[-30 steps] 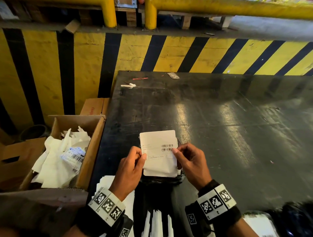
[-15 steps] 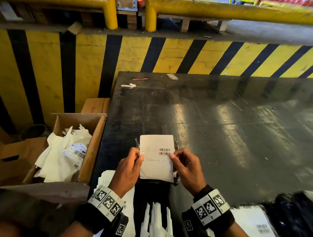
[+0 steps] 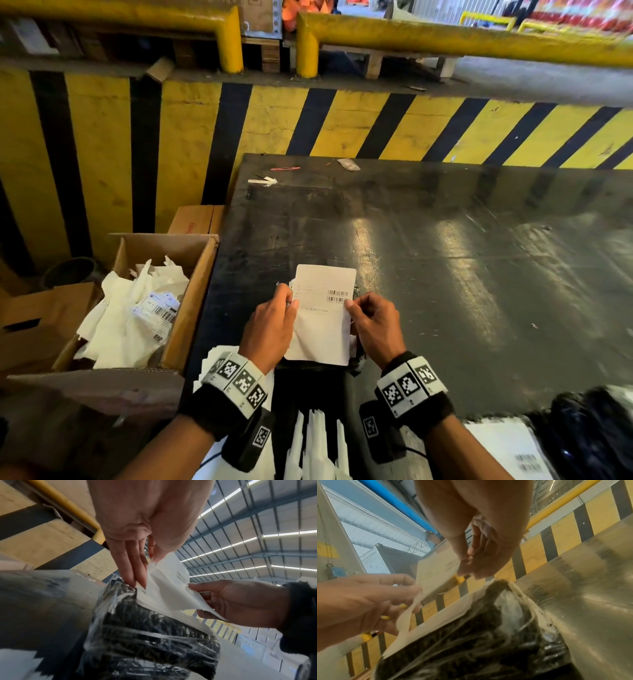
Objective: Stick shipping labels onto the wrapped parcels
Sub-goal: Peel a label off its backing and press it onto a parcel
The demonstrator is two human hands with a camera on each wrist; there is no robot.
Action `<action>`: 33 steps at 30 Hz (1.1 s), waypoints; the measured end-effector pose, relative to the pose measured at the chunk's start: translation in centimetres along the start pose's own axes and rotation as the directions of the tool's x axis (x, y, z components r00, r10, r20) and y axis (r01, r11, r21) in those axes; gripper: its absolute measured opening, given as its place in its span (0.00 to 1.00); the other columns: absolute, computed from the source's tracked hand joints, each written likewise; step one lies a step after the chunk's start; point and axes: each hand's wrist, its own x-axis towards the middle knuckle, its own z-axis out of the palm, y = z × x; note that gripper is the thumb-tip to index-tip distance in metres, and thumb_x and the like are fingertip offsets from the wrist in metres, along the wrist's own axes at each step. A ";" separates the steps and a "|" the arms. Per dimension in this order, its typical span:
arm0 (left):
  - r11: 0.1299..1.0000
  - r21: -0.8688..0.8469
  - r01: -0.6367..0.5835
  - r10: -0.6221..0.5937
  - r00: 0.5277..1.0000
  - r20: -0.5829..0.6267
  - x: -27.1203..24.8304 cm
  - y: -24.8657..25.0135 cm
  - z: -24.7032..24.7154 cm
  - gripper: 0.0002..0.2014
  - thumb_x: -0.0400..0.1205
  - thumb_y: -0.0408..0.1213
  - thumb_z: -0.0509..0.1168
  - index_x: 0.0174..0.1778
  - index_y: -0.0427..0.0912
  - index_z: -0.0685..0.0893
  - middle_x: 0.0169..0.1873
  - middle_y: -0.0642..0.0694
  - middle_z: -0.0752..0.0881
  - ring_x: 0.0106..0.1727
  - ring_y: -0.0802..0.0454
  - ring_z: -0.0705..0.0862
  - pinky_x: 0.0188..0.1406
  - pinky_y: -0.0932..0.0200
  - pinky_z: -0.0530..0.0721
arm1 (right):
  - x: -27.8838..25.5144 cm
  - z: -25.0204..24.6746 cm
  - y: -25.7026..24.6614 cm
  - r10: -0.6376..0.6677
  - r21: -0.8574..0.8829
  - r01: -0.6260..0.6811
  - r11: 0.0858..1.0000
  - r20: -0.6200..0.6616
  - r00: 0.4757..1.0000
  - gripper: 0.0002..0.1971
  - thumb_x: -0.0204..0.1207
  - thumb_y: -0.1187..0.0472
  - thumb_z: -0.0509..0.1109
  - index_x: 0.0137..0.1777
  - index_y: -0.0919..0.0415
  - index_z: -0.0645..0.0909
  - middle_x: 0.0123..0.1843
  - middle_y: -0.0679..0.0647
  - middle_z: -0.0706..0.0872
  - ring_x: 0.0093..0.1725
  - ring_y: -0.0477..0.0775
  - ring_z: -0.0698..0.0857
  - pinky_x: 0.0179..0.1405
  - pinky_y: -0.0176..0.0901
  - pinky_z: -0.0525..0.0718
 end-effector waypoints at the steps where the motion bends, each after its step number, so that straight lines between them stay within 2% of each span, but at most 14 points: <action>1: 0.999 0.044 0.016 -0.016 1.000 0.006 0.3 0.1 0.1 0.07 0.86 0.44 0.53 0.44 0.47 0.66 0.43 0.47 0.85 0.40 0.49 0.84 0.37 0.47 0.85 | 0.5 0.0 0.1 0.010 -0.038 -0.010 0.999 0.003 1.000 0.12 0.75 0.60 0.72 0.31 0.57 0.77 0.35 0.60 0.89 0.31 0.54 0.85 0.33 0.52 0.88; 3: 0.993 0.115 0.033 -0.035 0.999 0.009 0.5 0.4 0.2 0.06 0.86 0.43 0.53 0.46 0.47 0.66 0.47 0.45 0.86 0.42 0.47 0.85 0.39 0.46 0.86 | 1.1 0.0 0.2 0.028 -0.101 -0.025 0.995 0.020 0.999 0.12 0.74 0.59 0.72 0.31 0.56 0.77 0.34 0.58 0.89 0.31 0.53 0.84 0.35 0.53 0.88; 6: 0.979 0.198 0.043 -0.046 0.999 0.013 0.7 1.0 0.3 0.07 0.87 0.42 0.52 0.53 0.43 0.68 0.50 0.42 0.86 0.45 0.44 0.85 0.38 0.49 0.84 | 1.6 0.2 0.0 0.045 -0.151 -0.038 0.988 0.042 0.998 0.11 0.75 0.58 0.72 0.32 0.56 0.78 0.33 0.54 0.87 0.33 0.52 0.83 0.35 0.49 0.88; 9: 0.960 0.264 0.093 -0.101 0.995 0.016 1.0 1.9 0.3 0.09 0.87 0.42 0.51 0.56 0.41 0.68 0.54 0.41 0.84 0.48 0.43 0.84 0.39 0.51 0.82 | 1.9 0.3 -0.1 0.030 -0.212 -0.020 0.977 0.046 0.998 0.10 0.75 0.58 0.72 0.34 0.58 0.79 0.31 0.48 0.83 0.31 0.46 0.81 0.29 0.31 0.79; 11: 0.941 0.321 0.104 -0.114 0.993 0.014 1.6 2.1 0.3 0.09 0.87 0.43 0.50 0.55 0.42 0.68 0.54 0.40 0.83 0.49 0.41 0.84 0.42 0.48 0.82 | 2.0 0.4 -0.1 0.020 -0.231 -0.011 0.973 0.035 0.999 0.09 0.75 0.59 0.71 0.35 0.59 0.79 0.31 0.46 0.83 0.30 0.43 0.79 0.26 0.27 0.73; 14: 0.915 0.390 0.103 -0.118 0.993 0.016 2.0 2.4 0.2 0.09 0.87 0.43 0.50 0.55 0.42 0.69 0.52 0.40 0.85 0.48 0.41 0.84 0.44 0.47 0.84 | 2.0 0.5 0.2 0.024 -0.211 -0.015 0.977 0.036 0.999 0.08 0.75 0.59 0.71 0.36 0.60 0.80 0.33 0.49 0.84 0.32 0.47 0.81 0.29 0.32 0.77; 16: 0.907 0.406 0.108 -0.126 0.992 0.018 2.3 2.2 0.0 0.09 0.87 0.43 0.51 0.54 0.41 0.70 0.49 0.41 0.86 0.46 0.42 0.84 0.41 0.49 0.82 | 2.2 0.6 0.2 0.030 -0.214 -0.019 0.977 0.050 0.998 0.08 0.76 0.58 0.71 0.37 0.60 0.80 0.34 0.50 0.84 0.33 0.48 0.81 0.30 0.34 0.79; 18: 0.932 0.332 0.146 -0.166 0.986 0.031 2.5 1.6 -0.3 0.08 0.86 0.43 0.54 0.48 0.42 0.72 0.45 0.43 0.86 0.41 0.46 0.82 0.35 0.53 0.77 | 2.3 0.7 0.1 0.033 -0.243 -0.016 0.970 0.065 0.997 0.08 0.76 0.58 0.71 0.38 0.59 0.79 0.35 0.50 0.84 0.33 0.46 0.81 0.30 0.33 0.77; 20: 0.956 0.217 0.196 -0.212 0.976 0.053 2.9 0.6 -0.3 0.09 0.84 0.43 0.58 0.41 0.44 0.73 0.40 0.44 0.86 0.39 0.47 0.83 0.33 0.54 0.78 | 2.4 0.7 0.2 0.046 -0.266 -0.026 0.964 0.067 0.997 0.09 0.76 0.58 0.71 0.36 0.58 0.79 0.34 0.50 0.84 0.33 0.46 0.81 0.29 0.32 0.77; 22: 0.966 0.149 0.213 -0.224 0.973 0.062 3.2 -0.3 -0.2 0.09 0.82 0.43 0.62 0.37 0.46 0.75 0.33 0.47 0.85 0.36 0.48 0.83 0.34 0.54 0.80 | 2.4 0.7 0.4 0.059 -0.271 -0.040 0.962 0.063 0.996 0.09 0.76 0.59 0.71 0.35 0.56 0.78 0.36 0.51 0.85 0.35 0.49 0.83 0.32 0.35 0.80; 25: 0.967 0.122 0.223 -0.231 0.971 0.058 3.4 -0.7 0.1 0.10 0.82 0.43 0.63 0.34 0.47 0.76 0.26 0.50 0.81 0.33 0.49 0.82 0.31 0.56 0.78 | 2.4 0.8 0.5 0.074 -0.281 -0.057 0.958 0.048 0.996 0.07 0.75 0.58 0.72 0.36 0.58 0.80 0.38 0.53 0.87 0.38 0.51 0.85 0.37 0.41 0.84; 29: 0.963 0.145 0.227 -0.237 0.970 0.054 3.5 -0.9 0.4 0.10 0.82 0.43 0.62 0.35 0.47 0.76 0.29 0.49 0.81 0.34 0.50 0.82 0.28 0.59 0.74 | 2.6 0.9 0.6 0.079 -0.302 -0.065 0.951 0.034 0.996 0.07 0.75 0.58 0.72 0.39 0.62 0.83 0.39 0.55 0.88 0.39 0.53 0.86 0.42 0.47 0.87; 33: 0.952 0.201 0.232 -0.246 0.968 0.046 3.8 -0.8 0.6 0.11 0.82 0.44 0.61 0.34 0.48 0.73 0.38 0.45 0.84 0.40 0.47 0.84 0.35 0.54 0.81 | 2.8 1.0 0.6 0.103 -0.331 -0.089 0.940 0.025 0.994 0.07 0.74 0.58 0.72 0.38 0.62 0.83 0.38 0.55 0.88 0.37 0.52 0.85 0.38 0.44 0.85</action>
